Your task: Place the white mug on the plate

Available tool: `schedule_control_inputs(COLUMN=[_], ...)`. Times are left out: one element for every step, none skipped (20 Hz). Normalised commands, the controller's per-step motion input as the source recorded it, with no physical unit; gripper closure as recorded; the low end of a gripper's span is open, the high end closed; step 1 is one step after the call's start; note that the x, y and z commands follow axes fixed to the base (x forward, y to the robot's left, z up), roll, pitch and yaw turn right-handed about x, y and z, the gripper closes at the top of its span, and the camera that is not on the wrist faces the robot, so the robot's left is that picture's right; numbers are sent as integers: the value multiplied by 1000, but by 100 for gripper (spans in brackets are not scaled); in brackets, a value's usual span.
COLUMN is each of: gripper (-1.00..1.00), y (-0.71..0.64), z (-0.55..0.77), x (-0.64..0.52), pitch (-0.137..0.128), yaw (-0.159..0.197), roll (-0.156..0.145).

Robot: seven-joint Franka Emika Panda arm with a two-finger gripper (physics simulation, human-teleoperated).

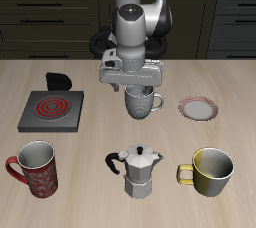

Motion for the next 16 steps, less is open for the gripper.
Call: schedule_control_inputs(gripper=[-100,-100,-100,-100,-100,-100,-100,-100,-100,-100,100,100,100,100,100,100], y=[33,11,60,-21,1,27,26,49,114,0,22,101,56,70,127,13], z=[-250,-116,-171,-286,-187,-122,-248,-277,-330,0,-551,-196,-158,-124,-95,-8], x=[-5,-8,-2,-34,-30,-16,-54,-4,-18,0,-62,-44,-53,-60,-39,-39], pitch=[41,21,9,38,23,9,5,21,36,0,74,32,-10,12,10,-14], yaw=[-17,-26,24,-45,-42,-7,-4,-33,25,0,-81,-51,-31,-51,-23,13], roll=[21,7,35,26,20,33,43,50,75,0,30,77,20,16,62,-10])
